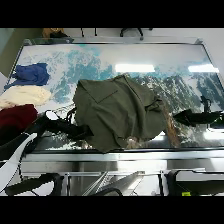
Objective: Fold the shirts.
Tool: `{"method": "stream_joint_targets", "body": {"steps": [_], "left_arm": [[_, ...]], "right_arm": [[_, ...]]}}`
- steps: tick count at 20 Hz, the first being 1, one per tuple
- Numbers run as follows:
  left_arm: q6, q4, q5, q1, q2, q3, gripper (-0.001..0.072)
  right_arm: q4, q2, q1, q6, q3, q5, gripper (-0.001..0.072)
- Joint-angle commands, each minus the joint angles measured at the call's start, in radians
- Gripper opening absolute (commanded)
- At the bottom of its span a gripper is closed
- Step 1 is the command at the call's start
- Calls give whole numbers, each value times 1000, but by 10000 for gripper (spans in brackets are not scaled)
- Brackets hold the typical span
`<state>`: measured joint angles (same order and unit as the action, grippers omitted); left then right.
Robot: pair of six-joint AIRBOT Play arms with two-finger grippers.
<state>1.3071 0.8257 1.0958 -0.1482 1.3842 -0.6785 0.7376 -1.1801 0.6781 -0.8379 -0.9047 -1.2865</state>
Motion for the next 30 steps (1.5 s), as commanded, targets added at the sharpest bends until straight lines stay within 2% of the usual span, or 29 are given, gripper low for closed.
{"method": "stream_joint_targets", "body": {"steps": [1, 2, 3, 14, 19, 22, 23, 24, 25, 28, 30], "left_arm": [[-9, -24, -16, -40, -2, 11, 323], [-11, -24, -13, -37, -2, 11, 137], [-27, -29, -13, -29, -2, 10, 13], [-69, -31, 177, 290, -2, -231, 12], [-86, -31, 187, 350, -2, -234, 12], [-88, -32, 186, 354, -2, -234, 12], [-88, -33, 186, 354, -2, -234, 12], [-89, -35, 187, 352, -2, -235, 12], [-93, -37, 192, 352, -5, -241, 12], [-96, -46, 245, 352, -79, -341, 11], [-97, -134, 274, 366, -182, -479, 11]], "right_arm": [[4, 0, -27, -1, 24, -9, 441], [4, 0, -31, 0, 31, -18, 442], [4, 0, -35, 0, 35, -30, 443], [48, -47, -104, 0, 86, -27, 442], [40, -49, -176, 14, 133, -1, 442], [-14, -49, -235, 21, 133, -3, 432], [-43, -48, -251, 23, 133, -9, 410], [-78, -45, -261, 35, 130, -35, 149], [-121, -37, -262, 44, 122, -79, 21], [-299, 50, -237, 38, 24, -231, 21], [-541, 166, -196, 29, -127, -285, 22]]}}
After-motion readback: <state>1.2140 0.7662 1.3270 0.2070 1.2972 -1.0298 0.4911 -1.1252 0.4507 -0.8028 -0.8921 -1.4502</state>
